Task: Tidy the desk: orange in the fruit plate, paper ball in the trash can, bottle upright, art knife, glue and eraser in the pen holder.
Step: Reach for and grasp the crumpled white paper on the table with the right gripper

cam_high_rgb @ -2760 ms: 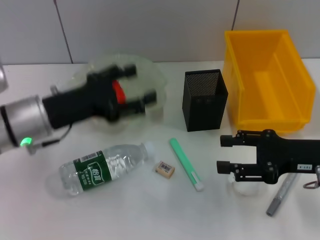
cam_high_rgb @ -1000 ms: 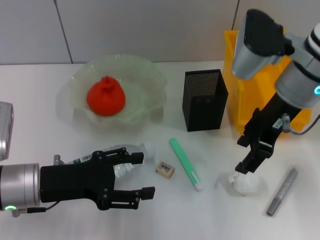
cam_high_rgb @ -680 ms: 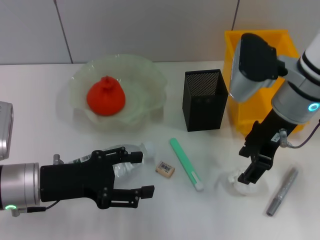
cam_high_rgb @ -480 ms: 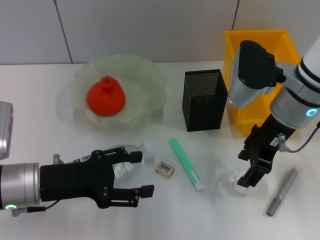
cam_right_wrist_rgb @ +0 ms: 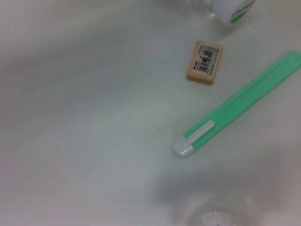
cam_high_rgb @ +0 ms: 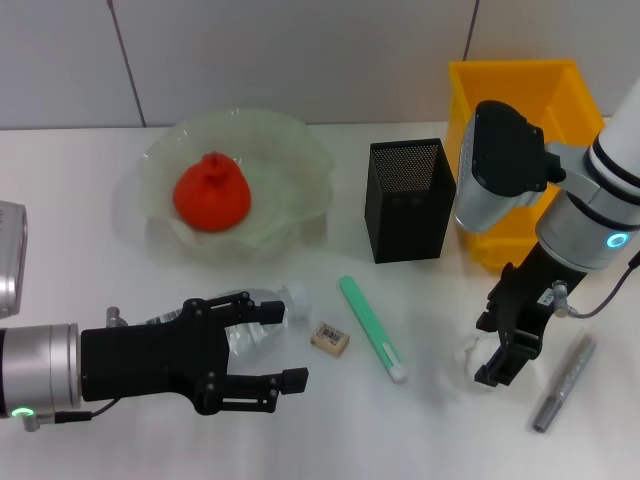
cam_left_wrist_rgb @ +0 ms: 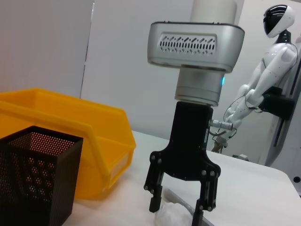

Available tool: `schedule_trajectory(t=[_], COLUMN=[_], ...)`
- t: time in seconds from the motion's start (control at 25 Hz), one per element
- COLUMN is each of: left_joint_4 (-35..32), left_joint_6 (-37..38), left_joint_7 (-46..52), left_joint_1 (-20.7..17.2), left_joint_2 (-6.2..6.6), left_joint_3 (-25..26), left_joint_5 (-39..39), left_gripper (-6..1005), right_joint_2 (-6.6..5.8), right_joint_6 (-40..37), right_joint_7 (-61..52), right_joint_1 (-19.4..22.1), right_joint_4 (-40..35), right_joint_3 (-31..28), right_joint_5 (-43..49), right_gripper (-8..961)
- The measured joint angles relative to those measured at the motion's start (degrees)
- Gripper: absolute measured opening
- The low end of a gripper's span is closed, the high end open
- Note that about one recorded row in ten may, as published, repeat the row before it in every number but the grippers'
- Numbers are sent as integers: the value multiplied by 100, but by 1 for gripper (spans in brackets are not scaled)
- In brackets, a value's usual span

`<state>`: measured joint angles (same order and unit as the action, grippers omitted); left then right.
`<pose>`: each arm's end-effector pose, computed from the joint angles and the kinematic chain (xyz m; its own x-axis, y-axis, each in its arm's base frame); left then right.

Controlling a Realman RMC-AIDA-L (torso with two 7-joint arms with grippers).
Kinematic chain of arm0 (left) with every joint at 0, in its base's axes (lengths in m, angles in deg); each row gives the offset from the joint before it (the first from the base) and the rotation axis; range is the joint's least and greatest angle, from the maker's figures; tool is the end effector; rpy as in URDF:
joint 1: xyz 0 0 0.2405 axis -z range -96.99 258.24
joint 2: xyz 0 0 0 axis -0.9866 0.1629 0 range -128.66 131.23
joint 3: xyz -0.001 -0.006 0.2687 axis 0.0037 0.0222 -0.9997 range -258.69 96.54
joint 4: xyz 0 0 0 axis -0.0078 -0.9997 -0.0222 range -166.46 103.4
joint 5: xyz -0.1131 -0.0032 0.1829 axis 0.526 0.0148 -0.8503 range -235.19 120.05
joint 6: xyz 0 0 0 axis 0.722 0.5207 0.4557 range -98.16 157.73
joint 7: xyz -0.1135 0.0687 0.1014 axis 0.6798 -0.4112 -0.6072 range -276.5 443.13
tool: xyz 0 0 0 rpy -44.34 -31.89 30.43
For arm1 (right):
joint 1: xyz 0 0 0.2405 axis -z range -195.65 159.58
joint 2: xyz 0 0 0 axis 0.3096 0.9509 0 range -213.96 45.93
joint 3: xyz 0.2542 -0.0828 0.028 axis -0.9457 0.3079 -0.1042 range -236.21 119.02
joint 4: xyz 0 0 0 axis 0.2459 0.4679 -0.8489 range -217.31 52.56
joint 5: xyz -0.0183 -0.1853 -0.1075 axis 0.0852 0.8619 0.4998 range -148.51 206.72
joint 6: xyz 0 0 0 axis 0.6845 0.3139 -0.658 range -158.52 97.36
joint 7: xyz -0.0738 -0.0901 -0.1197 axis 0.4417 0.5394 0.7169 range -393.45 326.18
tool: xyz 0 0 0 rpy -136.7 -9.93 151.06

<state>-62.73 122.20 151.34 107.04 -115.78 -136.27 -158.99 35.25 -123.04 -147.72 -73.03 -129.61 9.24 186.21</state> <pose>-0.2631 0.3078 -0.0497 0.8086 0.2431 0.5357 0.3130 -0.9488 -0.0419 0.1932 0.3964 -0.0517 0.8139 -0.2503 0.5244 -0.2358 -0.9671 -0.0956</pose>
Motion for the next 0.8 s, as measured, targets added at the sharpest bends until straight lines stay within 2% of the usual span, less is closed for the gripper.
schedule_trajectory(t=[0.24,0.8], left_joint_4=[0,0], left_joint_6=[0,-49], left_joint_7=[-10,-33], left_joint_1=[17,51], left_joint_2=[0,-5], left_joint_3=[0,0], left_joint_5=[0,9], left_gripper=[848,843], right_joint_2=[1,0], right_joint_6=[125,371], right_joint_7=[57,62], right_joint_1=[-3,-3], right_joint_4=[144,277], right_joint_3=[10,194], right_joint_5=[6,38], right_gripper=[742,660])
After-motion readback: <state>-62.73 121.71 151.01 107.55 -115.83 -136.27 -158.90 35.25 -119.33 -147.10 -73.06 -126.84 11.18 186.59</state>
